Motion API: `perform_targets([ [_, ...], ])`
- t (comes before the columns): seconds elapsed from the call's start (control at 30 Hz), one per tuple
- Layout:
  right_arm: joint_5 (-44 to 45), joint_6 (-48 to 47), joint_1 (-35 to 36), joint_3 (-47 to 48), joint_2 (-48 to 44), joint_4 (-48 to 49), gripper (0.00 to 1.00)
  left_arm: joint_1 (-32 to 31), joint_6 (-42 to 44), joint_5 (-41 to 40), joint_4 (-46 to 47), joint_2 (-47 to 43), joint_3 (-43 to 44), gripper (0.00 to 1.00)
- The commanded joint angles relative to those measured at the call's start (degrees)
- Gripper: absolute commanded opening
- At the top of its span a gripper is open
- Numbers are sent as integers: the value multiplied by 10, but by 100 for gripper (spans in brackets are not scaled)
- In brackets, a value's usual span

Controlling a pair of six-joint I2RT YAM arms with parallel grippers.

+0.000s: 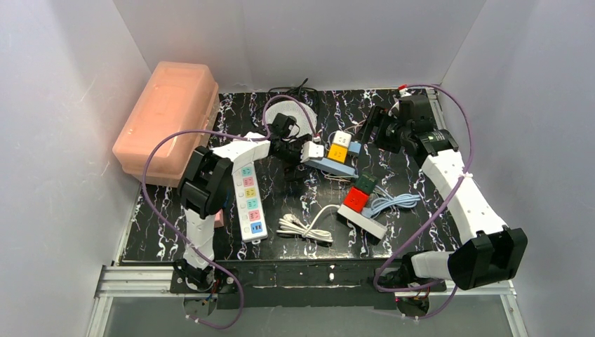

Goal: Pull the plug off the socket
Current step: Remove the plug from the socket.

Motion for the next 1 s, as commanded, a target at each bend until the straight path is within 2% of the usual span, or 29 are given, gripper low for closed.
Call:
perform_targets([
  [0.0, -38, 5, -5, -5, -25, 23, 81, -3, -30, 36, 86, 13, 20, 98],
  [0.33, -61, -3, -12, -10, -25, 18, 79, -14, 7, 33, 108, 38, 23, 98],
  [0.47, -68, -4, -17, -15, -17, 21, 78, -15, 68, 52, 119, 43, 13, 98],
  [0.5, -70, -3, -18, -15, -15, 21, 78, -15, 86, 60, 123, 44, 8, 95],
  [0.53, -72, -4, -19, -15, -14, 21, 78, -17, 107, 70, 129, 45, 2, 91],
  [0.63, -77, -3, -21, -15, -11, 19, 77, -24, 187, 85, 147, 49, -18, 72],
  [0.87, -81, -7, -22, -14, 2, -6, 79, -33, 280, 83, 324, 70, -85, 10],
  [0.9, -79, -9, -22, -12, 4, -12, 81, -33, 285, 78, 348, 74, -90, 4],
  [0.97, -73, -16, -21, -13, 6, -25, 85, -34, 293, 65, 387, 76, -99, 0],
])
